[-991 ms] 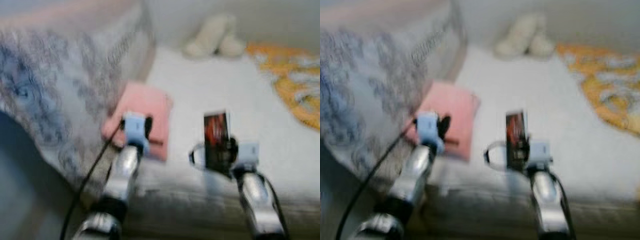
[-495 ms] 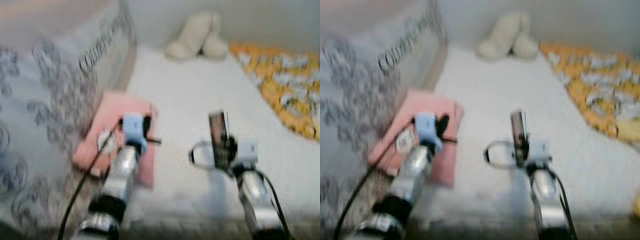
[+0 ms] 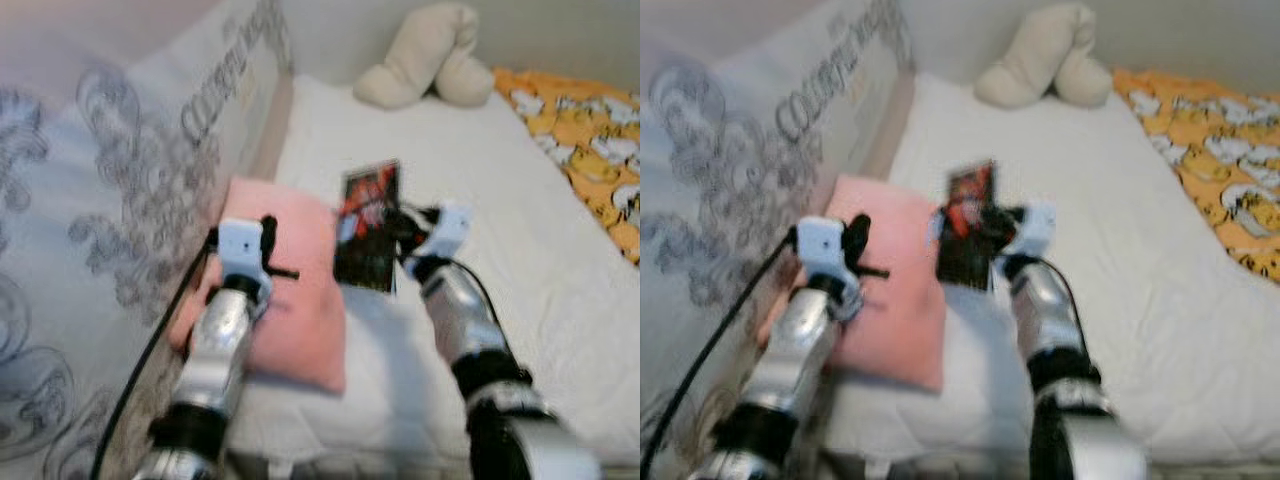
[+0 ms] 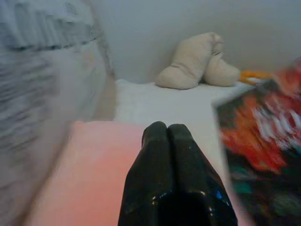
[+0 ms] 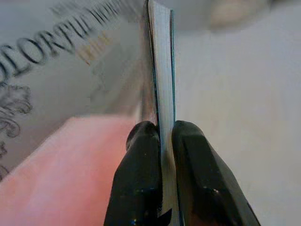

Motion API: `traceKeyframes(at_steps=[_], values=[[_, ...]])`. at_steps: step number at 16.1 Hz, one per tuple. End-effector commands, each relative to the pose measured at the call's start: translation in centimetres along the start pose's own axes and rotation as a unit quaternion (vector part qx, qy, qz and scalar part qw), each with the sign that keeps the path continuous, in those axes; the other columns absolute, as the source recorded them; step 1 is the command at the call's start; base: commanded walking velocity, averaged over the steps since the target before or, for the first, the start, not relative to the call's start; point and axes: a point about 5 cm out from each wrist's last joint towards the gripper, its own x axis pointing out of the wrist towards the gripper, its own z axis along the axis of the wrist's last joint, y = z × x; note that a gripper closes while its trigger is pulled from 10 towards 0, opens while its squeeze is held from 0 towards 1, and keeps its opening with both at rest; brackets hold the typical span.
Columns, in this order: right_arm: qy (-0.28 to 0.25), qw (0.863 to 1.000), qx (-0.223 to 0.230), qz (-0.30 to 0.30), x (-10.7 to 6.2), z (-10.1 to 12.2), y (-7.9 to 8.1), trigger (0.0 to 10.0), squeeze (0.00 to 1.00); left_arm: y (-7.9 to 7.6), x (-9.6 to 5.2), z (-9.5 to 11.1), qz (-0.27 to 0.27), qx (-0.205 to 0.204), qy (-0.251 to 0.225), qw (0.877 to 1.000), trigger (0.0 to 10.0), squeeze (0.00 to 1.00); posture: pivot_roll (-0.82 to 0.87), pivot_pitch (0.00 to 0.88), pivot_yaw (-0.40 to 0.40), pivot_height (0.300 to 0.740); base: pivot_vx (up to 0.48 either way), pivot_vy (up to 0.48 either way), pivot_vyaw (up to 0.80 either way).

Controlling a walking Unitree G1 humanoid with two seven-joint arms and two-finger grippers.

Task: Clean up the room

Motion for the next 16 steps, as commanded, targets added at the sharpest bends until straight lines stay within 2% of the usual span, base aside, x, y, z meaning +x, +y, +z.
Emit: traceKeyframes(at_steps=[1,3,4,5,7,8,9,10,12,15,16], values=[[0.061,0.994,0.095,-0.003,-0.5,-3.1,0.0,0.0,0.0,2.0,-0.7,0.9,0.017,0.029,-0.003,0.999,10.0,0.0,0.35,0.215,-0.01,0.74,0.0,0.0,0.0],[0.118,0.973,0.186,-0.063,-2.7,-6.5,-2.4,0.0,0.0,3.4,-1.8,2.3,0.029,0.053,-0.009,0.998,10.0,0.0,0.41,0.261,-0.011,0.74,0.0,0.0,0.0],[0.128,0.97,0.193,-0.074,-3.2,-7.0,-2.9,0.0,0.0,3.4,-2.0,2.8,0.029,0.058,-0.013,0.998,10.0,0.0,0.42,0.265,-0.012,0.74,0.0,0.0,0.0],[0.147,0.971,0.167,-0.091,-3.9,-7.4,-3.8,0.0,0.0,3.2,-2.3,3.6,0.029,0.062,-0.021,0.997,10.0,0.0,0.43,0.267,-0.014,0.74,0.0,0.0,0.0],[0.163,0.977,0.101,-0.097,-4.2,-6.6,-5.2,0.0,0.0,2.5,-2.8,4.3,0.028,0.048,-0.02,0.998,10.0,0.0,0.42,0.258,-0.016,0.74,0.0,0.0,0.0],[0.174,0.979,0.027,-0.107,-4.3,-5.6,-6.2,0.0,0.0,1.7,-3.1,4.0,0.022,0.035,-0.01,0.999,10.0,0.0,0.41,0.249,-0.019,0.74,0.0,0.0,0.0],[0.178,0.978,-0.016,-0.107,-4.2,-5.0,-6.6,0.0,0.0,1.3,-3.2,3.9,0.021,0.027,-0.003,0.999,10.0,0.0,0.4,0.246,-0.017,0.74,0.0,0.0,0.0],[0.179,0.978,-0.032,-0.104,-4.1,-4.7,-6.6,0.0,0.0,1.2,-3.2,3.8,0.022,0.023,0.0,0.999,10.0,0.0,0.4,0.244,-0.015,0.74,0.0,0.0,0.0],[0.18,0.967,-0.154,-0.091,-2.8,-2.8,-6.1,0.0,0.0,0.3,-3.5,3.6,0.016,0.012,0.015,1.0,10.0,0.0,0.4,0.244,-0.008,0.74,0.0,0.0,0.0],[0.186,0.963,-0.182,-0.073,-2.1,-2.7,-5.1,0.0,0.0,0.2,-3.5,3.5,0.016,0.011,0.022,1.0,10.0,0.0,0.4,0.237,-0.011,0.74,0.0,0.0,0.0],[0.192,0.956,-0.21,-0.068,-2.0,-2.8,-4.9,0.0,0.0,0.2,-3.4,3.6,0.017,0.012,0.021,1.0,10.0,0.0,0.41,0.236,-0.013,0.74,0.0,0.0,0.0]])
